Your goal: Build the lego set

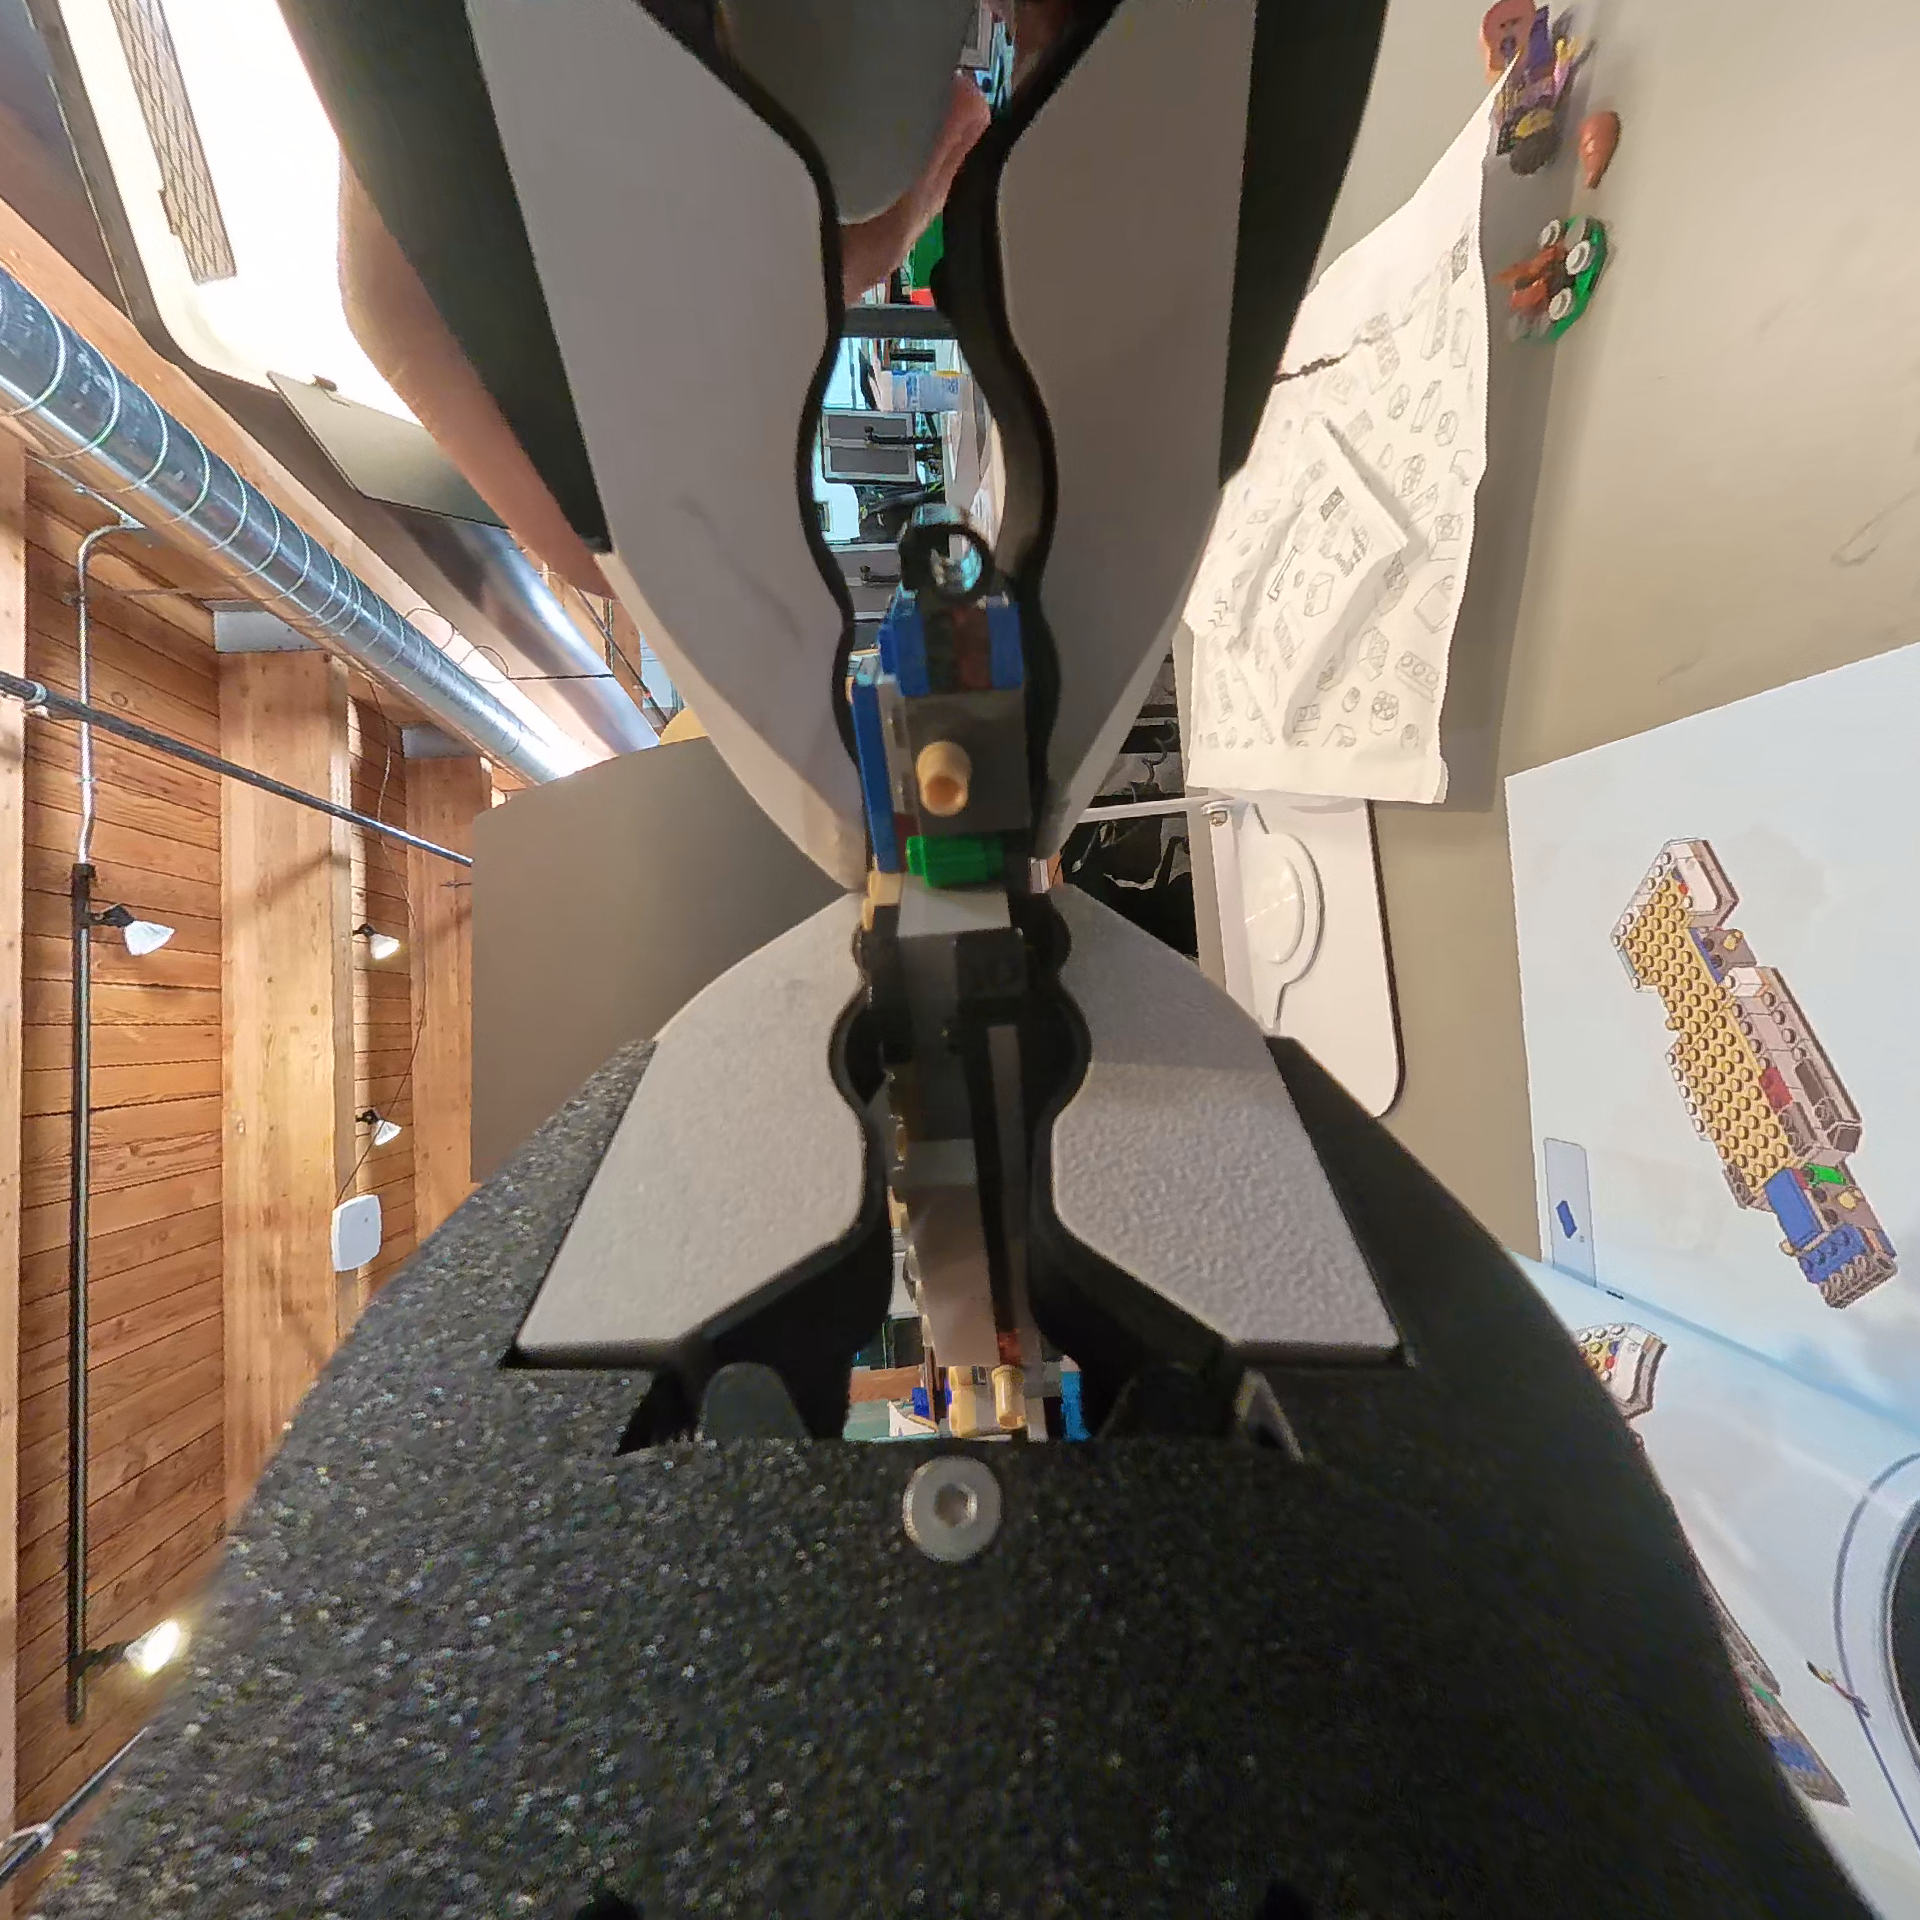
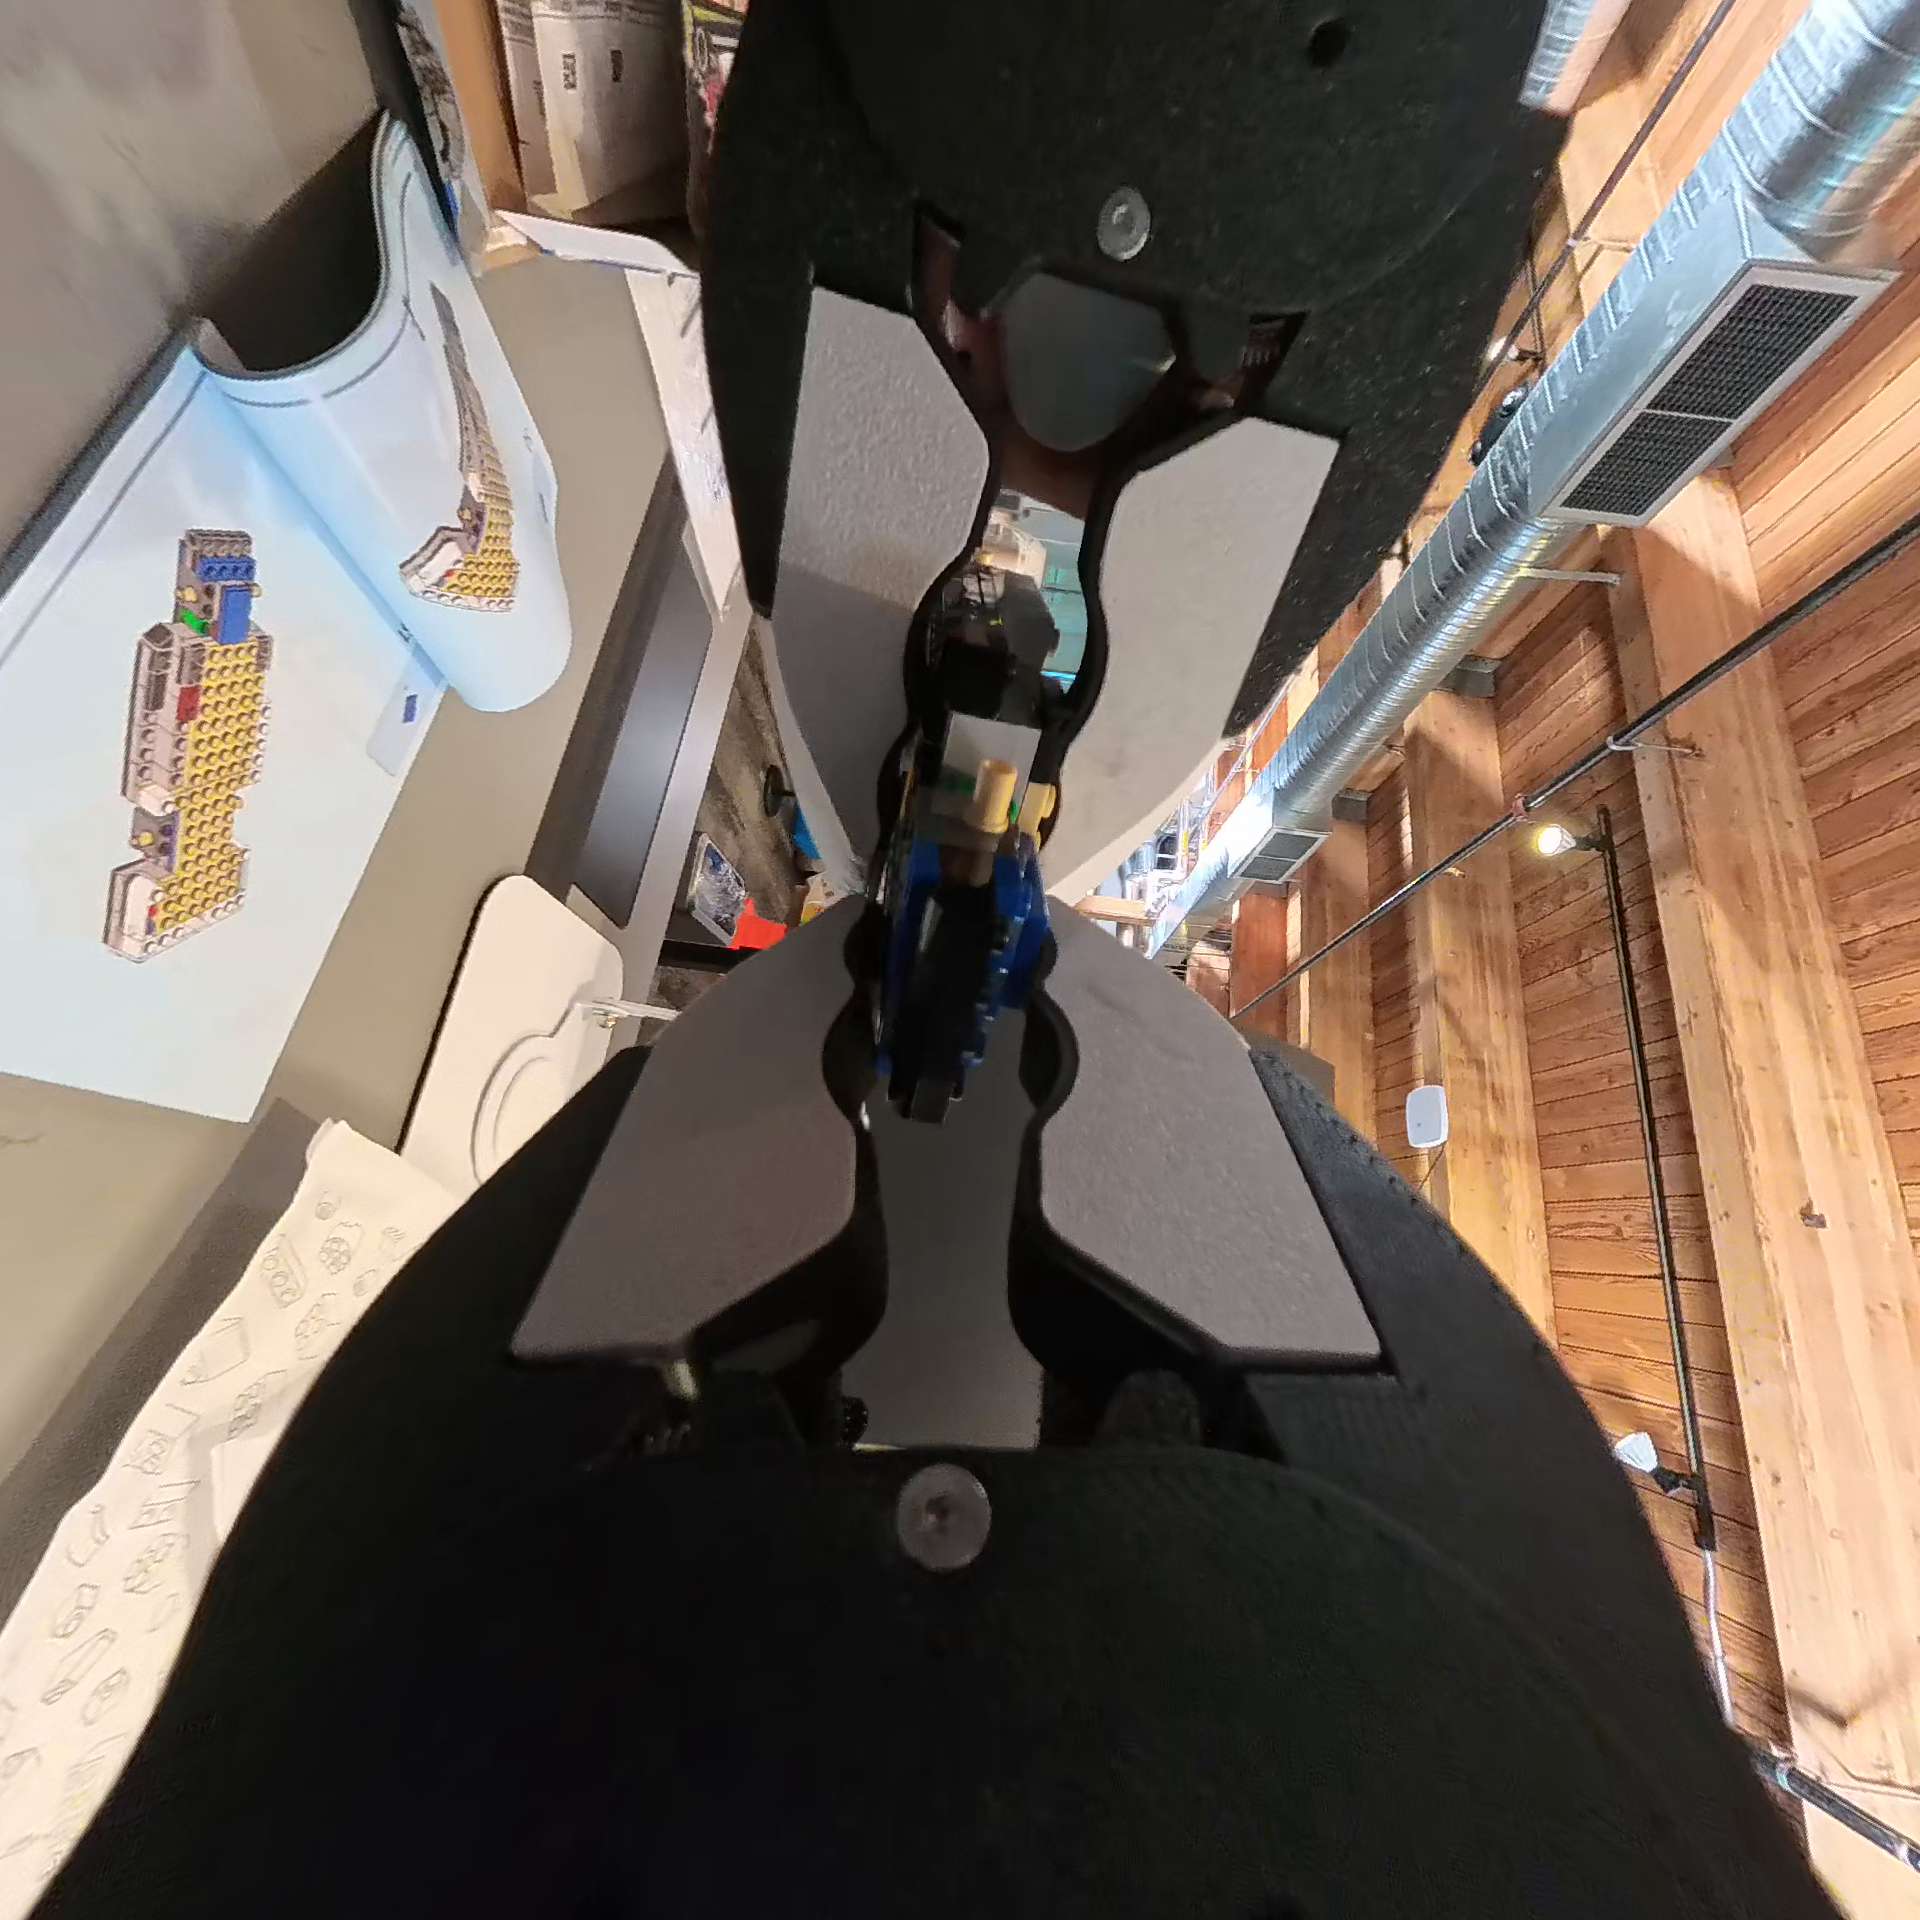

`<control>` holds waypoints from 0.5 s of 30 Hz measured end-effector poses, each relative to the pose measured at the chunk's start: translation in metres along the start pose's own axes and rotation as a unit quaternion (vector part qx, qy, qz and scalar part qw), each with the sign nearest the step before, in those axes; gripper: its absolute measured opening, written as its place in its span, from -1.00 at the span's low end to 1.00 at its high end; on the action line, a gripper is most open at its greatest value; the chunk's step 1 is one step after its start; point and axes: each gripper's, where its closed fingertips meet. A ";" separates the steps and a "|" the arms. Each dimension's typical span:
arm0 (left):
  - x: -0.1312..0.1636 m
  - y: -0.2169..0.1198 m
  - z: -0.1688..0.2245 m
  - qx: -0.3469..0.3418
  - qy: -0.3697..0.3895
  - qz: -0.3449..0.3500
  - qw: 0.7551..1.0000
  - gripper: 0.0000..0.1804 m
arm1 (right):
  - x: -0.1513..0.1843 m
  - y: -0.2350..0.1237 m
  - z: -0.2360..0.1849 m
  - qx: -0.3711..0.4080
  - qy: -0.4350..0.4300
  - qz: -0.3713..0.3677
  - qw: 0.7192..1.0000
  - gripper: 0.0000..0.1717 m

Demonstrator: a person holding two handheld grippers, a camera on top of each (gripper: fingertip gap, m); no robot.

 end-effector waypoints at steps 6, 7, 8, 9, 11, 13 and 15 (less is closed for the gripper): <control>0.002 -0.001 -0.001 0.003 -0.012 0.010 1.000 -0.72 | -0.004 -0.002 0.004 0.014 0.013 0.018 1.000 -0.68; 0.003 -0.001 -0.001 0.002 -0.013 0.009 1.000 -0.72 | -0.005 -0.004 0.005 0.013 0.019 0.023 0.999 -0.68; 0.004 -0.001 -0.001 0.003 -0.014 0.008 1.000 -0.72 | -0.007 -0.005 0.006 0.011 0.024 0.027 0.999 -0.67; 0.005 -0.001 -0.001 0.003 -0.014 0.007 1.000 -0.72 | -0.009 -0.007 0.007 0.010 0.028 0.033 0.999 -0.67; 0.006 0.000 0.000 0.007 -0.014 0.004 1.000 -0.72 | -0.012 -0.009 0.007 0.007 0.033 0.041 0.999 -0.66; 0.007 0.001 0.001 0.010 -0.011 0.001 1.000 -0.72 | -0.016 -0.010 0.006 0.004 0.036 0.052 0.998 -0.65; 0.007 0.002 0.003 0.013 -0.006 -0.002 1.000 -0.72 | -0.020 -0.011 0.004 -0.002 0.038 0.061 0.997 -0.65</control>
Point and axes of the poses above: each gripper's, where its closed fingertips meet, y out along the fingers, x out of its underside, z = x × y across the jaws, and after that the axes turned 13 degrees about x, right-handed
